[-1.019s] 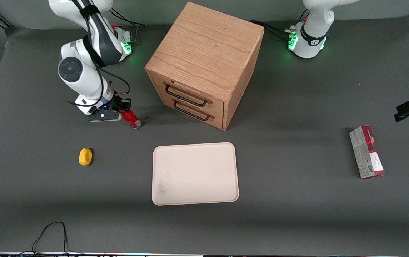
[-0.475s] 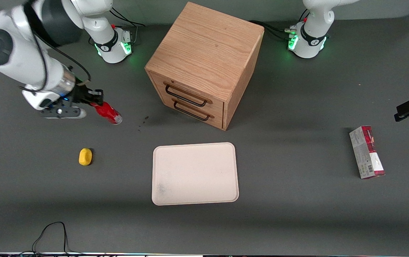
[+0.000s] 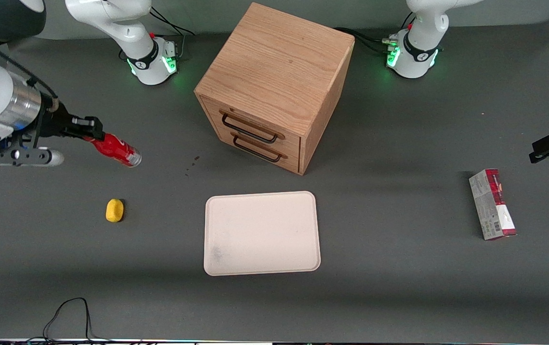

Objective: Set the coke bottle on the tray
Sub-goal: 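Carry the held bottle over to the white tray's edge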

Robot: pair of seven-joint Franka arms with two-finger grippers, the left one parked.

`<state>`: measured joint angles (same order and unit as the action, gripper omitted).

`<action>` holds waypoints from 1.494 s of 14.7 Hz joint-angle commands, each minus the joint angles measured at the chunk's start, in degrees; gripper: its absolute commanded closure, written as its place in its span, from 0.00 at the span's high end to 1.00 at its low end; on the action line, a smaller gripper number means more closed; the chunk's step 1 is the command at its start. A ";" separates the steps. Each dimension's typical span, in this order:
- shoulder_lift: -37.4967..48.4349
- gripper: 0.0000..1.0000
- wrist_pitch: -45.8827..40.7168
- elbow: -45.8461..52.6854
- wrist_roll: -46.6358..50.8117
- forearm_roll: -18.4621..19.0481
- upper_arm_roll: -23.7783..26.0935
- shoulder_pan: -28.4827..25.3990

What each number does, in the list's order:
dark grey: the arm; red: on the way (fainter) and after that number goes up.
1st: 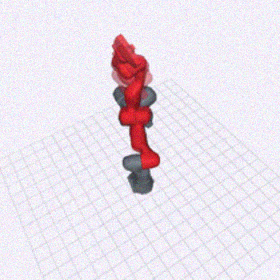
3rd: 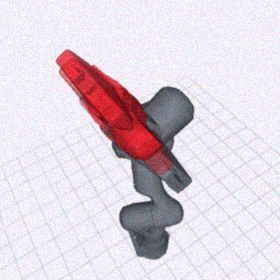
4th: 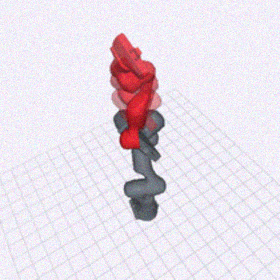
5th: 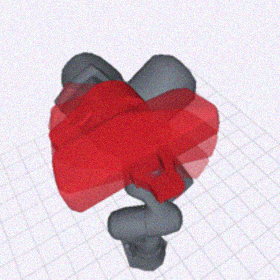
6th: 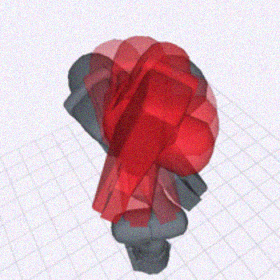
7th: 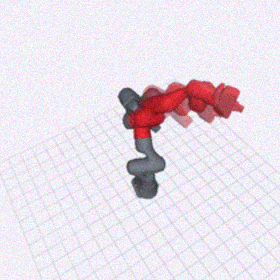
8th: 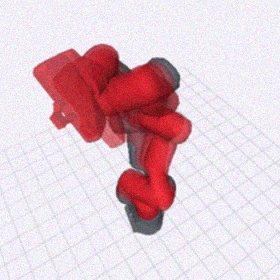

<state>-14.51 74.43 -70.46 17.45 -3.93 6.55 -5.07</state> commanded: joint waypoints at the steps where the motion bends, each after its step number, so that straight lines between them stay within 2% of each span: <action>1: -9.37 0.00 -2.98 12.51 3.63 0.24 0.39 -0.47; 3: -14.81 0.00 -1.66 17.09 8.72 0.24 0.83 -1.25; 6: -19.48 0.00 5.17 18.16 14.43 0.59 0.57 -4.41; 9: -23.79 0.00 12.03 18.25 20.24 4.88 0.57 -7.93; 10: -25.37 0.00 14.32 18.25 21.56 5.07 0.57 -8.20; 15: -30.48 0.00 21.71 18.16 24.04 5.68 0.04 -10.14; 18: -33.38 0.00 25.93 18.16 28.42 8.93 0.13 -11.71; 22: -34.96 0.00 28.04 18.08 29.30 8.94 0.48 -11.98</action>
<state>-47.96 101.92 -55.37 44.46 3.87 7.12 -16.44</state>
